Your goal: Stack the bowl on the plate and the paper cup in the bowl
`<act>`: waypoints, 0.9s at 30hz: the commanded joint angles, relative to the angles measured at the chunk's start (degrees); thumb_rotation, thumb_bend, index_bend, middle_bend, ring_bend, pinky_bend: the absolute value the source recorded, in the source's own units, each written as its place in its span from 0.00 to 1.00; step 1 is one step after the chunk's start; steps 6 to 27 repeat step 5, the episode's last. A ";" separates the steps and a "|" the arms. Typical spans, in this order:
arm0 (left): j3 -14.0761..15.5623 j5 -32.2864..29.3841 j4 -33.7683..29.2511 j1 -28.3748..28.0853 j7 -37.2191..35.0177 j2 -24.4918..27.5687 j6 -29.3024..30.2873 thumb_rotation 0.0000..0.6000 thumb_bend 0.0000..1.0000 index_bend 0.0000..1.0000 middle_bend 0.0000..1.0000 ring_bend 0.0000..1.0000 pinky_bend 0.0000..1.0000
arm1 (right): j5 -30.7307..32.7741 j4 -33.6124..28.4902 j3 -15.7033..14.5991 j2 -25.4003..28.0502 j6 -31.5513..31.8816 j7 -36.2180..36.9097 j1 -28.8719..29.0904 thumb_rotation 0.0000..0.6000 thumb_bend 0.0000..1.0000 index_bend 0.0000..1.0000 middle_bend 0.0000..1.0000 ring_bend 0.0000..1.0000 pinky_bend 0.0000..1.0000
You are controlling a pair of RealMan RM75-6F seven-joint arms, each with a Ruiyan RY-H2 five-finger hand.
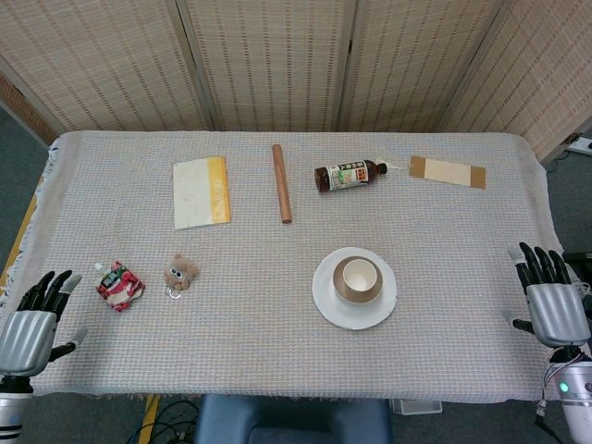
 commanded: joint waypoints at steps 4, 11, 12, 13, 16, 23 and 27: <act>0.23 -0.10 -0.20 0.06 0.22 -0.03 0.03 1.00 0.28 0.13 0.11 0.04 0.20 | -1.94 -0.97 0.62 0.26 -0.38 -0.13 -0.75 1.00 0.12 0.00 0.00 0.00 0.00; 0.19 -0.03 -0.23 0.01 0.25 -0.07 0.11 1.00 0.28 0.13 0.11 0.04 0.20 | -2.17 -1.01 0.71 0.33 -0.28 -0.06 -0.95 1.00 0.12 0.00 0.00 0.00 0.00; 0.19 -0.03 -0.23 0.01 0.25 -0.07 0.11 1.00 0.28 0.13 0.11 0.04 0.20 | -2.17 -1.01 0.71 0.33 -0.28 -0.06 -0.95 1.00 0.12 0.00 0.00 0.00 0.00; 0.19 -0.03 -0.23 0.01 0.25 -0.07 0.11 1.00 0.28 0.13 0.11 0.04 0.20 | -2.17 -1.01 0.71 0.33 -0.28 -0.06 -0.95 1.00 0.12 0.00 0.00 0.00 0.00; 0.19 -0.03 -0.23 0.01 0.25 -0.07 0.11 1.00 0.28 0.13 0.11 0.04 0.20 | -2.17 -1.01 0.71 0.33 -0.28 -0.06 -0.95 1.00 0.12 0.00 0.00 0.00 0.00; 0.19 -0.03 -0.23 0.01 0.25 -0.07 0.11 1.00 0.28 0.13 0.11 0.04 0.20 | -2.17 -1.01 0.71 0.33 -0.28 -0.06 -0.95 1.00 0.12 0.00 0.00 0.00 0.00; 0.19 -0.03 -0.23 0.01 0.25 -0.07 0.11 1.00 0.28 0.13 0.11 0.04 0.20 | -2.17 -1.01 0.71 0.33 -0.28 -0.06 -0.95 1.00 0.12 0.00 0.00 0.00 0.00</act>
